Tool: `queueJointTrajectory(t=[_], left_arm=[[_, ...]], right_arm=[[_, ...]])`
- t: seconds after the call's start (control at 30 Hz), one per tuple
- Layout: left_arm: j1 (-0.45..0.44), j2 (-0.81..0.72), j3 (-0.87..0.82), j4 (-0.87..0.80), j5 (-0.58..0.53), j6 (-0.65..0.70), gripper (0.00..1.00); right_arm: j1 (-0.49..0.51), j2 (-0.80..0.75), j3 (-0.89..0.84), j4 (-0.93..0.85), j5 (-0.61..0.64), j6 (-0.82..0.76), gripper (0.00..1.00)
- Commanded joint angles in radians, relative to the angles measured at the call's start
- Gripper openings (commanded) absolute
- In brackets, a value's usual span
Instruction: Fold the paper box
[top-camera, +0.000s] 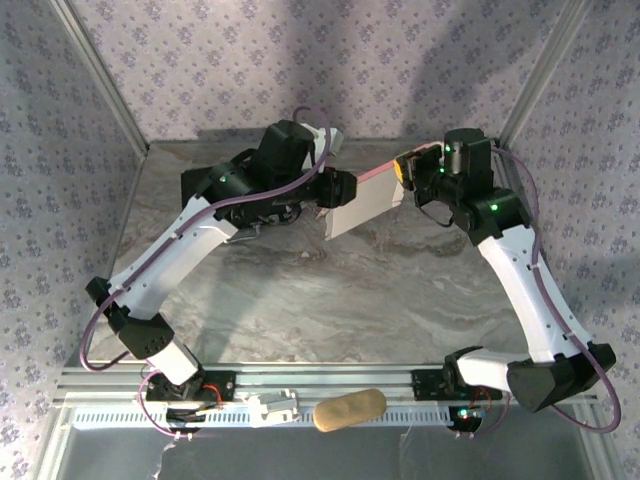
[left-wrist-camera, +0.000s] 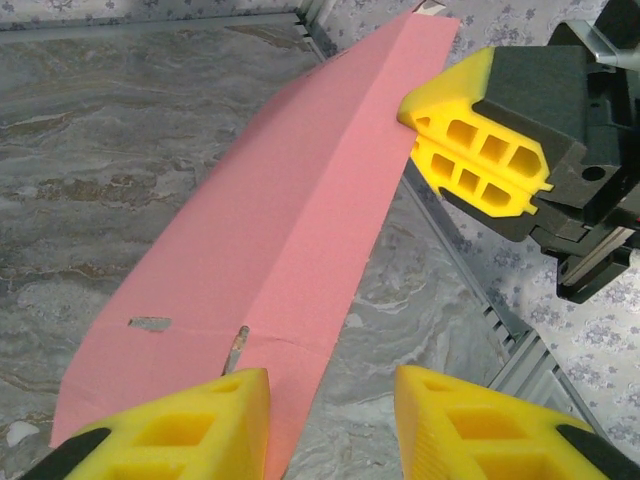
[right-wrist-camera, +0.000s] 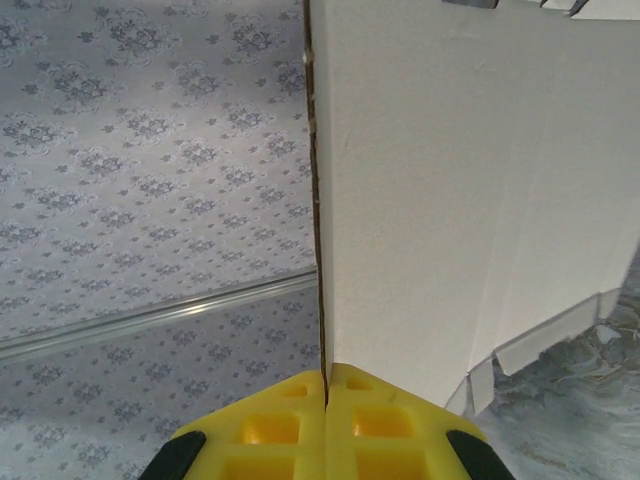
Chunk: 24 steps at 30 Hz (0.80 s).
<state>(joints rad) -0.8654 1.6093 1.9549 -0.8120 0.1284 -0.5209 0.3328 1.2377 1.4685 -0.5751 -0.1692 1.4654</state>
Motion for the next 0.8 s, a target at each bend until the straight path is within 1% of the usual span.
queueJointTrajectory(t=[0.0,0.2,0.63,0.77], left_arm=[[-0.018,-0.004,0.001,0.011,-0.023,-0.004,0.37],[-0.031,-0.031,-0.038,0.011,-0.058,0.001,0.38],[-0.054,-0.024,-0.075,0.034,-0.049,-0.015,0.38],[-0.065,-0.033,-0.075,0.031,-0.071,-0.021,0.38]], right_arm=[[-0.006,-0.023,-0.01,-0.008,-0.012,-0.021,0.0],[-0.008,-0.023,-0.018,-0.002,-0.012,-0.019,0.0],[-0.005,-0.017,-0.03,0.017,-0.006,-0.007,0.0],[-0.007,-0.015,-0.032,0.017,-0.005,-0.007,0.0]])
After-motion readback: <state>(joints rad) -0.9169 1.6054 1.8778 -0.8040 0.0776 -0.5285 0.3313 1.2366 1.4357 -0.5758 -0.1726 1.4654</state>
